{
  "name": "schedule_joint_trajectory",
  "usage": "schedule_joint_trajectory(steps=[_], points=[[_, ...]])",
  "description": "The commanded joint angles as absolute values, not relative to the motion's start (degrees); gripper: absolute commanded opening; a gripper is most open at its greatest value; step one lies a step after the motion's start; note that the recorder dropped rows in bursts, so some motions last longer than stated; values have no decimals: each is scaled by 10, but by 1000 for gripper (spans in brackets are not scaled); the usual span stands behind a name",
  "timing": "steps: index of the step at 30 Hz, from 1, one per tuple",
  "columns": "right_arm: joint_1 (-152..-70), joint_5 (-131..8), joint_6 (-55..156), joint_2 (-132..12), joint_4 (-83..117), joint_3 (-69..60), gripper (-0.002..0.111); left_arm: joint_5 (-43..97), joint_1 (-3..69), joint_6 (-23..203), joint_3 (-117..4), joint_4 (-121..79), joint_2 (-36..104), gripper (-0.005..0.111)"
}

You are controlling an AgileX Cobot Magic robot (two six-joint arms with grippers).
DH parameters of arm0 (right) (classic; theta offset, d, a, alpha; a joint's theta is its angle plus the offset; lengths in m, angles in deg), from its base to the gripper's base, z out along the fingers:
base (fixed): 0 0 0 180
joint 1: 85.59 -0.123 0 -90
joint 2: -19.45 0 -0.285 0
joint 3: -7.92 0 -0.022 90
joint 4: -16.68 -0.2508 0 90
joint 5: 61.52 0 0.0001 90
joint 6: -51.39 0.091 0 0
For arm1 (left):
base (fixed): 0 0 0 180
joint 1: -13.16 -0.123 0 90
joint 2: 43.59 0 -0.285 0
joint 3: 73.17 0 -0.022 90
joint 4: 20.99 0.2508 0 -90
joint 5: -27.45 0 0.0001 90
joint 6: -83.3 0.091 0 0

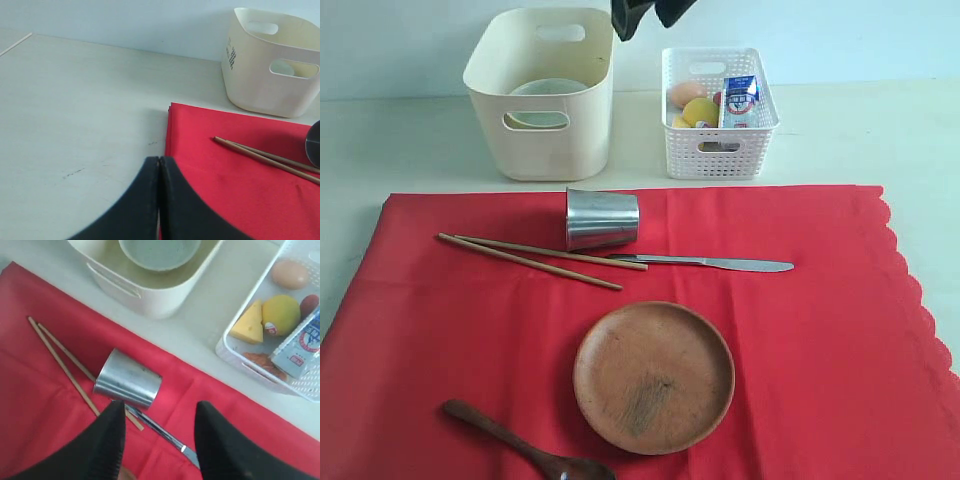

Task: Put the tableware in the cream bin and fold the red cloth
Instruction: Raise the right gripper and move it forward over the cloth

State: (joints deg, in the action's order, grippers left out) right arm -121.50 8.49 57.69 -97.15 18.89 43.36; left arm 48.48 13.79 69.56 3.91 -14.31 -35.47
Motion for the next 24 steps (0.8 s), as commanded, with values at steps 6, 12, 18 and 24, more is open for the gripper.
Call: schedule_joint_trajectory(steps=[6,12,18,24], points=[[-1216,30,536,-881,123,308,43,481,137,695,40,-141,-358,0],[-1216,11,476,-838,64,237,43,481,137,695,40,-141,-358,0],[-1216,5,431,-804,9,174,43,481,137,695,40,-141,-358,0],[-1216,2,377,-790,-71,126,43,481,137,695,40,-141,-358,0]])
